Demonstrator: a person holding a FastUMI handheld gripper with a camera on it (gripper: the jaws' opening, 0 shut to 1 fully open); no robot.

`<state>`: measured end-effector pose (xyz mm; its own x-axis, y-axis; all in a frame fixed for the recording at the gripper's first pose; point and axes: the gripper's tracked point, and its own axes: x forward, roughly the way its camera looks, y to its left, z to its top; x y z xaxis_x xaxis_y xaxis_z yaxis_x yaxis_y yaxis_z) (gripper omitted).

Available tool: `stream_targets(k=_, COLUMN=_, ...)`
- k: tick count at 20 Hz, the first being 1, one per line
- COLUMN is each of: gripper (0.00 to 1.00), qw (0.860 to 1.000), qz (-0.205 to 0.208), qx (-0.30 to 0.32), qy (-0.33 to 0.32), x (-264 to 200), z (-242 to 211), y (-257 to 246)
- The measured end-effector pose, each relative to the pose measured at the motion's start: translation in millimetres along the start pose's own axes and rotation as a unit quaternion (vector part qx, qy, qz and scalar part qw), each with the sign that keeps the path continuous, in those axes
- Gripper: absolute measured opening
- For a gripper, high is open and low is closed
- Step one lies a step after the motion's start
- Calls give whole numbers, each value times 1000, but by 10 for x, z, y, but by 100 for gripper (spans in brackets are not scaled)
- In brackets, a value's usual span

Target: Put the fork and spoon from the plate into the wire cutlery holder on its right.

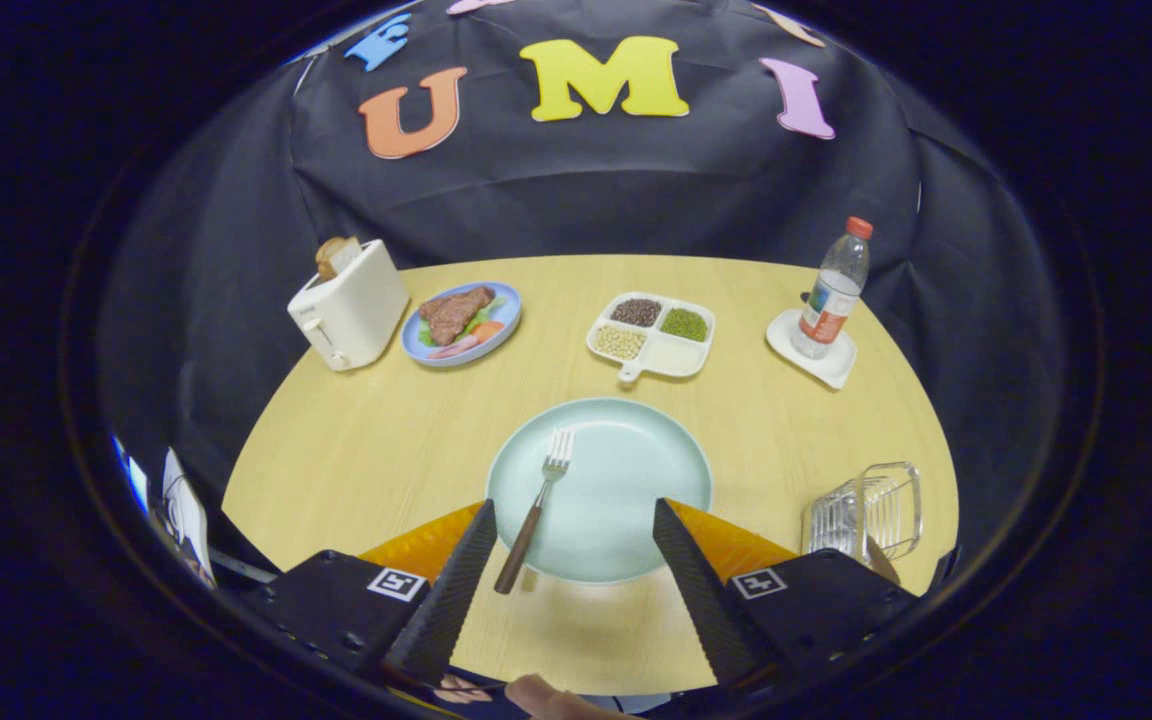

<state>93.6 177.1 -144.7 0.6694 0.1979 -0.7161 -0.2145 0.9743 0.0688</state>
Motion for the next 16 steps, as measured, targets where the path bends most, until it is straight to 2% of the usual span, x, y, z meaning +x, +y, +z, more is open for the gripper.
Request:
stream_targets(k=6, gripper=97, qw=999, qz=11, qx=16, qy=43, x=486, z=-156, y=223)
stream_targets(k=12, gripper=95, qw=993, qz=-18, qx=52, qy=101, x=968, z=-362, y=287)
stream_targets(k=16, gripper=80, qw=990, qz=-39, qx=70, qy=112, x=1107, z=-385, y=273)
